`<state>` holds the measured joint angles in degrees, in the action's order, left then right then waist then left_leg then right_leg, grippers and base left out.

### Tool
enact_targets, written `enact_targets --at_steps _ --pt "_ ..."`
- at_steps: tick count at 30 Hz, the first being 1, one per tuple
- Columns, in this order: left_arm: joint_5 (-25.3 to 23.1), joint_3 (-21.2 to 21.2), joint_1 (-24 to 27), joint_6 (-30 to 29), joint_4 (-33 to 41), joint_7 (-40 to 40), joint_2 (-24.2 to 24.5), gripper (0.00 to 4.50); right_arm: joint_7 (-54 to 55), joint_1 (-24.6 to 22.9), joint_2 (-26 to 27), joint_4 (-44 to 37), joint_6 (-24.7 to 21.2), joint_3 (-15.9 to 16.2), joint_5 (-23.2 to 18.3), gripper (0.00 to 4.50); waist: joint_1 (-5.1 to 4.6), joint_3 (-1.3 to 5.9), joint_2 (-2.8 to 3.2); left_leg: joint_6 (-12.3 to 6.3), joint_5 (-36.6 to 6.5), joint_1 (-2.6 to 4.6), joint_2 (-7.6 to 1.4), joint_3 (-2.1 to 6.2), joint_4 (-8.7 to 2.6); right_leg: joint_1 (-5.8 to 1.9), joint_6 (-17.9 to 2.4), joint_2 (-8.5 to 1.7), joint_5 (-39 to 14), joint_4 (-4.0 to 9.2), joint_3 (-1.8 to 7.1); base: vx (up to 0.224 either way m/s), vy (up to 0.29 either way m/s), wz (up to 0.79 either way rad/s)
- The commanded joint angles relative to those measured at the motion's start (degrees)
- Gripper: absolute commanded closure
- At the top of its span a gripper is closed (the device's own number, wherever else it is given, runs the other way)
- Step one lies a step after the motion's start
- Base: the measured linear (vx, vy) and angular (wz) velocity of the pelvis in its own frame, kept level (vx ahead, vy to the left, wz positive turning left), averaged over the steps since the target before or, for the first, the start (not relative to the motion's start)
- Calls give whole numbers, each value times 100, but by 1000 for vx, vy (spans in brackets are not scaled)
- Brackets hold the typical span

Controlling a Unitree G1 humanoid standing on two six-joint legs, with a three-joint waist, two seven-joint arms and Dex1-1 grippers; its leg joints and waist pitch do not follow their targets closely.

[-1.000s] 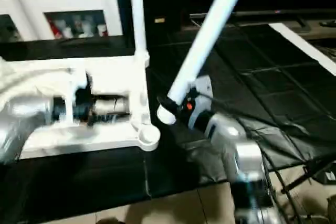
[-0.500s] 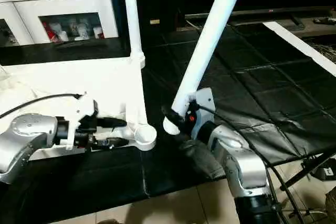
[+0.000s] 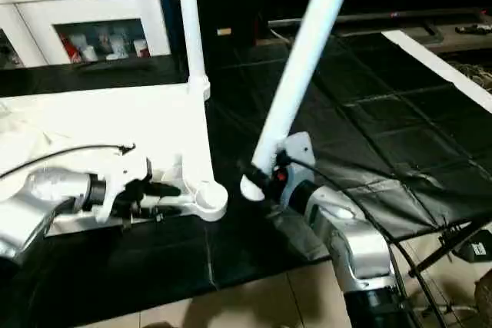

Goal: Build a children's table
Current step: Pick table leg, then insert table leg to table base

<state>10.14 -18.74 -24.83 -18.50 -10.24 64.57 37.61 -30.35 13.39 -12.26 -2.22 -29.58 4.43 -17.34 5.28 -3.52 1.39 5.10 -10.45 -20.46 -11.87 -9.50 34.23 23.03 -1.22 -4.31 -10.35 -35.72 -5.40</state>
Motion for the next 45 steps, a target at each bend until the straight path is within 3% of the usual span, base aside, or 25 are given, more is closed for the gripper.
enact_targets --at_steps 1,5,6,8,10,14,19,28,32,33,35,37,38,39,40,41,44,45 --pt "-223 -132 -131 153 -250 70 73 314 0 31 -55 -177 56 -4 32 257 6 393 75 146 -1386 24 -74 36 -435 -291 -689 -354 -1805 523 322 0 0 0" --pt "-438 -301 -205 294 -510 262 141 334 -13 15 -65 -177 64 4 42 257 6 399 76 158 -1382 24 -83 41 -437 -300 -729 -367 -1718 507 326 0 0 0" --pt "-460 -315 -207 307 -540 292 153 348 -9 11 -66 -182 66 10 43 257 9 402 129 174 -1420 35 -85 49 -435 -295 -739 -372 -1731 496 327 0 0 0" --pt "-454 -302 -215 289 -581 326 154 358 -10 8 -76 -179 75 18 47 257 3 402 101 179 -1441 35 -87 44 -436 -298 -776 -372 -1697 503 327 0 0 0" --pt "-477 -302 -229 297 -618 355 163 390 -12 15 -84 -168 83 17 49 257 3 394 105 183 -1516 42 -92 46 -441 -293 -806 -372 -1738 509 326 0 0 0" --pt "-511 -267 -266 321 -714 371 141 413 -12 43 -86 -138 96 14 58 257 8 398 97 179 -1483 33 -88 45 -436 -303 -831 -377 -1699 499 328 0 0 0" --pt "-212 36 -468 -166 -867 138 -306 445 -69 199 -95 17 116 28 68 257 14 396 109 185 -1495 44 -82 35 -425 -296 -848 -379 -1759 509 325 0 0 0" --pt "-496 -75 -792 40 -1557 -525 -1101 450 -395 816 -207 719 386 67 134 257 13 443 78 56 -1066 -12 -61 29 -371 -358 -862 -371 -1352 488 315 0 0 0" --pt "-550 -93 -818 452 -1665 -380 -1166 450 -575 979 -291 1001 570 173 257 257 8 447 81 -14 -1018 -17 -61 19 -363 -357 -953 -362 -1227 473 311 0 0 0" --pt "-562 -126 -809 714 -1702 -240 -1156 450 -662 1050 -312 1143 658 221 310 257 7 447 37 -42 -1013 -28 -56 13 -361 -358 -928 -367 -1289 491 309 0 0 0" --pt "-549 -121 -814 806 -1764 -188 -1169 450 -714 1153 -289 1346 704 222 302 257 7 440 64 -58 -1043 -24 -58 11 -363 -347 -863 -378 -1543 502 306 0 0 0" --pt "-544 -98 -823 874 -1812 -175 -1188 450 -778 1234 -249 1503 737 198 260 257 9 440 67 -57 -1046 -15 -66 10 -365 -339 -834 -375 -1613 506 306 0 0 0" --pt "-535 -76 -826 845 -1826 -176 -1196 450 -870 1312 -216 1628 725 183 201 257 6 441 5 -67 -1026 -24 -69 7 -370 -347 -821 -377 -1613 505 308 0 0 0" --pt "-537 -60 -834 843 -1850 -168 -1199 450 -954 1378 -191 1741 728 174 158 257 16 447 46 -89 -1018 -12 -72 10 -365 -332 -858 -388 -1628 494 307 0 0 0" --pt "-544 -45 -843 854 -1875 -156 -1195 450 -1102 1472 -157 1885 741 182 102 257 12 449 48 -99 -1004 -17 -74 10 -363 -335 -865 -382 -1610 491 307 0 0 0" --pt "-546 -34 -849 869 -1890 -139 -1201 450 -1152 1539 -132 1978 738 180 88 257 14 450 15 -111 -982 -20 -74 5 -362 -335 -874 -383 -1585 492 308 0 0 0" --pt "-544 -11 -864 939 -1957 -52 -1216 450 -1369 1701 -73 2165 687 201 -13 257 19 451 43 -139 -936 -26 -76 6 -361 -333 -916 -385 -1506 482 305 0 0 0" --pt "-444 26 -854 777 -1938 62 -1227 450 -1527 1774 -79 2190 584 277 -52 257 24 458 15 -145 -889 -27 -81 5 -361 -345 -922 -388 -1455 461 310 0 0 0"
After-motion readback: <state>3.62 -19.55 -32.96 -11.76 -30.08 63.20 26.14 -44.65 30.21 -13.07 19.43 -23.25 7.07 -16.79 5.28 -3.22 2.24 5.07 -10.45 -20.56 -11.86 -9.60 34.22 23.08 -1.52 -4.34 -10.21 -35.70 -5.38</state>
